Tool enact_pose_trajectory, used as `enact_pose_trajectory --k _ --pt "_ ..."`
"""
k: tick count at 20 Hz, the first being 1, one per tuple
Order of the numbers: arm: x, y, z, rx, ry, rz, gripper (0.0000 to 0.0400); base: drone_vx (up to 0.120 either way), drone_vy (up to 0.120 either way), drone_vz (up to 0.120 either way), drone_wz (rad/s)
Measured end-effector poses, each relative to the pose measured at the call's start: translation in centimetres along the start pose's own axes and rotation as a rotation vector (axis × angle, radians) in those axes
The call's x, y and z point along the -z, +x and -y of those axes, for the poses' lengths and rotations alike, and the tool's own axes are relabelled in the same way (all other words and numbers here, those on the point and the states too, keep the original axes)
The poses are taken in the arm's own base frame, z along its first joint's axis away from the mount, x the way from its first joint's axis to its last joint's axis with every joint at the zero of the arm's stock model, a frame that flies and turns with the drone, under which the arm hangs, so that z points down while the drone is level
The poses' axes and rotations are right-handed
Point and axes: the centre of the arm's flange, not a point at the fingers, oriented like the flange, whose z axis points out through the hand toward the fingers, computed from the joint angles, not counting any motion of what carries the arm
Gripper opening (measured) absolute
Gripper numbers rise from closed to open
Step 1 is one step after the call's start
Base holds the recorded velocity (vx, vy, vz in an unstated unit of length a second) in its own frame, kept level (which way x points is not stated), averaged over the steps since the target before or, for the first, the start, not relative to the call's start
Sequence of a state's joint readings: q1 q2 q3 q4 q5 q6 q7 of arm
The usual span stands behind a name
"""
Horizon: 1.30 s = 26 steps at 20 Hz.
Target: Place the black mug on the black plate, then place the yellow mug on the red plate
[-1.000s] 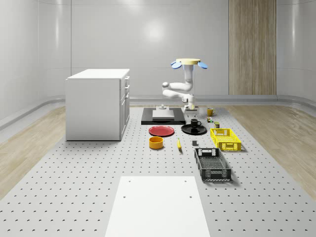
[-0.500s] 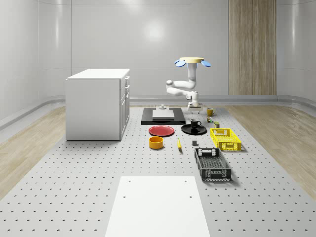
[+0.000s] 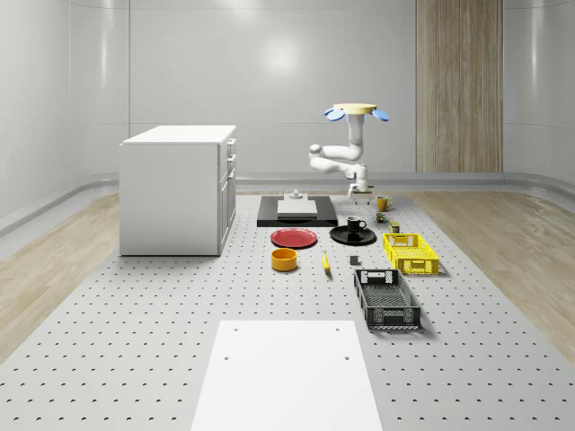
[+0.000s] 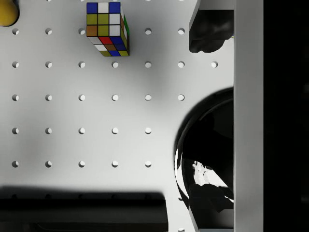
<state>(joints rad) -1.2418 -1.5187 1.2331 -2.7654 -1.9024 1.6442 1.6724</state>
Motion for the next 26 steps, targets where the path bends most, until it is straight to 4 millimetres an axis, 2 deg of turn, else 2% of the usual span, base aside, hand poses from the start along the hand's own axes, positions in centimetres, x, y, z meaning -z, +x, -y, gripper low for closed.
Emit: enact_pose_trajectory --k 26 --pt "0.00 0.00 0.00 0.000 0.000 0.000 0.0400 -0.120 0.120 0.000 0.000"
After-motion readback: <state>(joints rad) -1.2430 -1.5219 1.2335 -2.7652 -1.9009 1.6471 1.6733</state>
